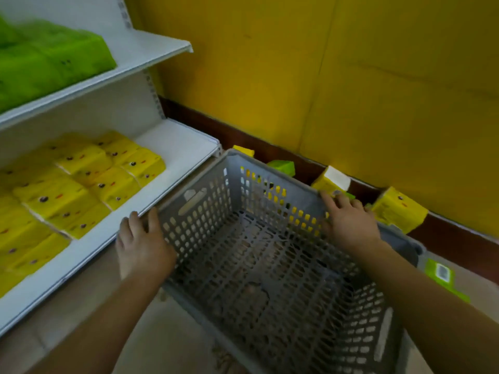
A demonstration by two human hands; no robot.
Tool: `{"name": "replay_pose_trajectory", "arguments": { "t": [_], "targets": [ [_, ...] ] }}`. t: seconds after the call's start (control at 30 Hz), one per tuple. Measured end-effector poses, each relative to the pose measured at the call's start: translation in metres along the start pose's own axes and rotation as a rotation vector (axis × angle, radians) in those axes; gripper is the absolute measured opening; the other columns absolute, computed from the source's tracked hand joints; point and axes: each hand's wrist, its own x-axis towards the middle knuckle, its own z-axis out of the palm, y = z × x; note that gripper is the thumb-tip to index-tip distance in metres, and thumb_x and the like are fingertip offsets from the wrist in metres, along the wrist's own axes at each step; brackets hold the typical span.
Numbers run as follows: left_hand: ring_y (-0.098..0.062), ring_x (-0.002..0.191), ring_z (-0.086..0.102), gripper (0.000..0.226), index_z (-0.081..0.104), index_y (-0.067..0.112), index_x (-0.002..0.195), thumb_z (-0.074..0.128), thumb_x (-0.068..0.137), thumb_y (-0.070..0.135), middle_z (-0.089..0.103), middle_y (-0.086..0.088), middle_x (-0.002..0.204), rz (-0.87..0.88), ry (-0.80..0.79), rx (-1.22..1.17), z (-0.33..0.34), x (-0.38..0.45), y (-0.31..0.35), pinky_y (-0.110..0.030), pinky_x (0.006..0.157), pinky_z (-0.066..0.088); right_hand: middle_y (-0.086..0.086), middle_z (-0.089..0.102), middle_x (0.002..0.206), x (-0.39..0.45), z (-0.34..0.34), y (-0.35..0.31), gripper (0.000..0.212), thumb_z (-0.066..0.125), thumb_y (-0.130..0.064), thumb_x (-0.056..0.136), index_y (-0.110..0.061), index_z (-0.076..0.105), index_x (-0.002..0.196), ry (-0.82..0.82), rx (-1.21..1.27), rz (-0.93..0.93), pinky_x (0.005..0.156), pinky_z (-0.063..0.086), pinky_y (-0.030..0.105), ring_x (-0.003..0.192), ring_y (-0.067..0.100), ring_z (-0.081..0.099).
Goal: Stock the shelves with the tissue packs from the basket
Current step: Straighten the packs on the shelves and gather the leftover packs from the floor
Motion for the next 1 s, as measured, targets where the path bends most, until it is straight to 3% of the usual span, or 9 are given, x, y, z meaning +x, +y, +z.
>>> {"name": "replay_pose_trajectory", "arguments": {
  "t": [0.1,0.2,0.27,0.5,0.6,0.67,0.73,0.83,1.0],
  "targets": [
    [-0.043,0.144,0.016,0.082,0.015,0.008,0.152,0.061,0.086,0.018,0.013,-0.026,0.157,-0.302,0.020,-0.271,0.000,-0.048,0.013,-0.053,0.115,0.026,0.016,0.037,0.141,0.014,-0.008,0.000,0.064,0.038,-0.032,0.103,-0.029,0.000,0.154,-0.011,-0.014,-0.061,0.083,0.049,0.051,0.123,0.042,0.044],
    [-0.044,0.103,0.060,0.052,0.029,0.013,0.137,0.054,0.093,0.023,0.058,-0.025,0.119,-0.454,0.017,-0.582,0.008,-0.099,0.027,-0.052,0.086,0.053,0.019,0.045,0.131,0.020,-0.018,-0.005,0.071,0.045,-0.016,0.098,-0.029,0.003,0.154,-0.035,0.005,-0.137,0.072,0.053,0.048,0.115,0.044,0.052],
    [-0.039,0.087,0.066,0.047,0.027,0.023,0.136,0.050,0.095,0.031,0.065,-0.016,0.106,-0.474,0.011,-0.630,0.007,-0.136,0.035,-0.045,0.073,0.056,0.018,0.050,0.123,0.016,-0.021,-0.010,0.073,0.045,-0.013,0.094,-0.026,0.007,0.155,-0.012,-0.033,-0.239,0.070,0.052,0.045,0.102,0.040,0.060],
    [-0.033,0.102,0.064,0.084,0.011,0.028,0.152,0.061,0.086,0.022,0.058,-0.014,0.130,-0.645,-0.032,-0.590,-0.011,-0.207,-0.035,-0.045,0.084,0.056,0.012,0.055,0.125,-0.047,-0.036,-0.082,0.075,0.051,-0.024,0.089,-0.022,0.014,0.154,0.018,-0.030,-0.508,0.069,0.053,0.042,0.094,0.031,0.066],
    [-0.037,0.114,0.060,0.082,0.011,0.021,0.154,0.057,0.087,0.016,0.046,-0.016,0.142,-0.684,0.006,-0.449,-0.015,-0.227,-0.094,-0.045,0.088,0.052,0.010,0.063,0.113,-0.075,-0.029,-0.125,0.079,0.057,-0.040,0.082,-0.020,0.026,0.152,0.036,0.002,-0.614,0.065,0.053,0.040,0.087,0.032,0.067],
    [-0.038,0.116,0.059,0.083,0.008,0.021,0.154,0.056,0.087,0.015,0.039,-0.013,0.149,-0.714,0.008,-0.417,-0.018,-0.242,-0.130,-0.047,0.088,0.051,0.016,0.068,0.102,-0.098,-0.022,-0.156,0.070,0.056,-0.031,0.083,-0.017,0.037,0.149,0.079,0.090,-0.672,0.061,0.051,0.036,0.078,0.034,0.067],
    [-0.037,0.117,0.058,0.084,0.007,0.021,0.155,0.057,0.088,0.018,0.034,-0.010,0.152,-0.778,-0.019,-0.380,-0.024,-0.258,-0.163,-0.047,0.090,0.052,0.019,0.069,0.093,-0.122,-0.021,-0.186,0.061,0.053,-0.024,0.086,-0.013,0.044,0.146,0.117,0.201,-0.725,0.050,0.044,0.027,0.065,0.031,0.062],
    [-0.037,0.126,0.050,0.076,0.013,0.013,0.153,0.055,0.089,0.020,0.026,-0.009,0.155,-0.850,-0.031,-0.345,-0.032,-0.288,-0.195,-0.048,0.098,0.049,0.011,0.064,0.097,-0.155,-0.015,-0.227,0.060,0.046,-0.021,0.097,-0.015,0.026,0.153,0.099,0.255,-0.770,0.041,0.022,0.021,0.054,0.013,0.044],
    [-0.034,0.149,0.007,0.070,0.022,0.020,0.152,0.050,0.091,0.039,0.010,-0.005,0.162,-0.924,-0.076,-0.259,-0.043,-0.351,-0.213,-0.052,0.119,0.023,0.009,0.055,0.125,-0.209,-0.002,-0.285,0.054,0.041,-0.026,0.099,-0.016,0.034,0.151,0.028,0.388,-0.809,0.056,0.050,0.028,0.073,0.018,0.057]
  ]
}}
